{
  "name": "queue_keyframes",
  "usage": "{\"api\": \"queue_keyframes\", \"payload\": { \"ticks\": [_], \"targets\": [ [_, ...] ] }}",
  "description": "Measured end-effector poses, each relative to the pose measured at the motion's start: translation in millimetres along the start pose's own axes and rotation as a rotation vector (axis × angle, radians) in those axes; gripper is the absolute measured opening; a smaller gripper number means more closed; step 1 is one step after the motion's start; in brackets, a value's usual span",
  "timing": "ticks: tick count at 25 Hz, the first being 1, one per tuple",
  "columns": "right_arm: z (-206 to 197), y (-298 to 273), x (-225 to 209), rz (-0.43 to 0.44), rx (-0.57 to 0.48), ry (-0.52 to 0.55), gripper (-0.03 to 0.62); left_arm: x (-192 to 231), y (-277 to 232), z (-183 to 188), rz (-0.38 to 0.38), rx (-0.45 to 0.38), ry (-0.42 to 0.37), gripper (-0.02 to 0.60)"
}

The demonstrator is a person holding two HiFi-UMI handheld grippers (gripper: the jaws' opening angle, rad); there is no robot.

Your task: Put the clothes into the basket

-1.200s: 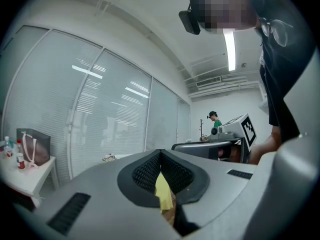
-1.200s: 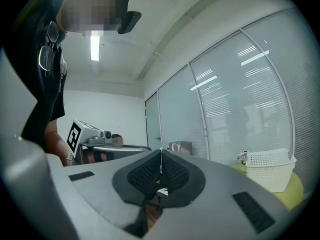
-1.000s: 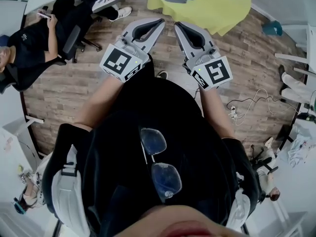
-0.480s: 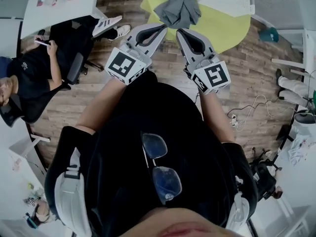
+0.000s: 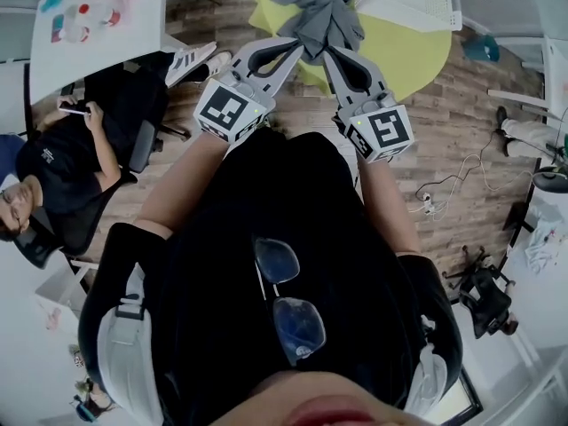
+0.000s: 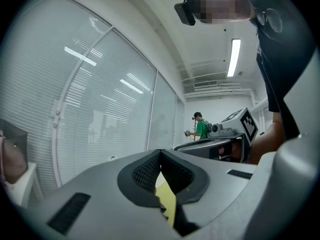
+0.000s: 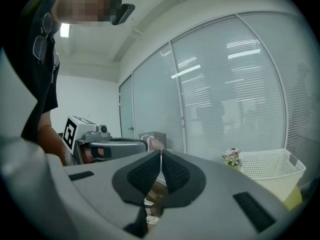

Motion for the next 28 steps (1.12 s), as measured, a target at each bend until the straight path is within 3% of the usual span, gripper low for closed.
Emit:
{"api": "queue_keyframes", "payload": {
  "ticks": [14, 20, 28],
  "targets": [
    [-19.2, -34.8, -110.5, -0.032, 0.056, -0.047, 0.026, 38.9, -88.3, -23.9, 0.031, 0.059, 0.008, 0.009],
    [-32.2, -50.3, -161.4, -0.019, 0.087, -0.074, 0.028, 54.4, -132.0, -36.3, 0.092, 0.081, 0.029, 0.011],
    [-70.5, -74.4, -205.3, -0.038, 0.190, -0.144, 0.028, 71.8, -168.9, -62.1, 0.168, 0.093, 0.000, 0.011]
  ]
}}
Point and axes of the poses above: the fingertips, and each gripper's own axes: y backward along the fingers, x to its left, z out of its top, the point moved 7 cm from there along y, backward along the fingers, and after that the axes turned 3 degrees about z, right-handed, at the moved point
